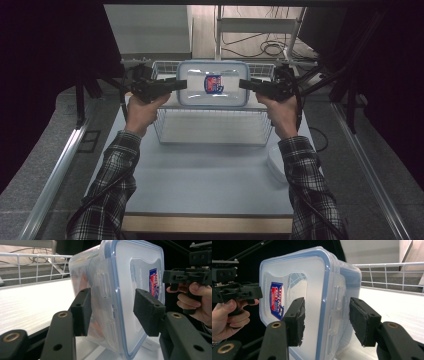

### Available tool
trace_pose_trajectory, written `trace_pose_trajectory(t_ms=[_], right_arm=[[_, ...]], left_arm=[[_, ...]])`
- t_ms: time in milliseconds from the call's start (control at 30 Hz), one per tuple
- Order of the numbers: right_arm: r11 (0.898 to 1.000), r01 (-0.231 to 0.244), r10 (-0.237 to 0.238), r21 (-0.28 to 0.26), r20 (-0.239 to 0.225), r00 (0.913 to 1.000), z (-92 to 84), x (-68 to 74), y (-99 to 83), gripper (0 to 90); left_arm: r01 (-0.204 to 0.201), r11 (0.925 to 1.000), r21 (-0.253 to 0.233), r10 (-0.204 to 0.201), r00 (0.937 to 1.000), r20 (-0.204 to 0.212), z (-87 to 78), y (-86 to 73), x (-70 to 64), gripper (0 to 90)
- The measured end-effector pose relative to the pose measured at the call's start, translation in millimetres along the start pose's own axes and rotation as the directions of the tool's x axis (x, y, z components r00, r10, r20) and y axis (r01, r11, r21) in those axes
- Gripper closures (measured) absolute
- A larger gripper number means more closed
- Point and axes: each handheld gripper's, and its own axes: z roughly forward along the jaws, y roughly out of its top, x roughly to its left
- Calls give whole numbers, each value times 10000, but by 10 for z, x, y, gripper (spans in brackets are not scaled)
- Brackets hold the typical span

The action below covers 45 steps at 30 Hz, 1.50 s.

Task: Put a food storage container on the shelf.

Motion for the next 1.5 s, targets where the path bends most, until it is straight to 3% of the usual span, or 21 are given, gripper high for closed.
trace_pose_trajectory(t_ms=[33,67,200,267,333,433,567,700,900,1033,1233,1267,1500], right_arm=[[10000,1,-1,-42,-7,10000,4,-3,-5,469],[10000,16,-15,-38,53,10000,7,-1,-8,464],[9999,83,-89,131,453,9989,50,13,-26,413],[9999,-90,87,57,479,9988,57,-11,-34,417],[10000,-72,70,44,544,9985,58,-28,-31,451],[9994,177,-200,305,758,9969,85,-17,-22,452],[9994,171,-200,302,954,9952,123,1,-19,436],[9992,220,-255,322,1121,9934,142,21,-17,420],[9996,275,-276,32,1749,9842,163,36,-23,404],[9996,275,-252,-99,1809,9832,160,31,-32,413],[9984,551,-518,-128,1845,9815,144,53,-34,427],[9984,537,-504,-152,1665,9847,124,59,-35,415],[9964,833,-846,156,1304,9878,96,131,-69,350]], left_arm=[[0,10000,0,0,10000,0,0,0,0,480],[-126,9998,170,132,9993,-341,18,-9,-13,474],[-272,9978,597,310,9974,-643,96,-57,-10,462],[72,9989,466,-56,9994,-351,95,-70,41,469],[137,9991,410,-125,9995,-303,84,-71,57,475],[216,9992,348,-203,9990,-387,69,-55,62,491],[312,9990,319,-298,9986,-438,72,-47,63,490],[234,9996,167,-220,9965,-810,93,-14,42,491],[180,9998,20,-175,9899,-1409,131,27,36,443],[155,9998,-108,-168,9902,-1385,125,12,57,421],[-199,9998,-91,184,9898,-1410,73,8,-2,398],[-451,9990,3,447,9881,-1471,44,3,-37,386],[-793,9964,313,829,9868,-1391,-16,-75,-118,291]])
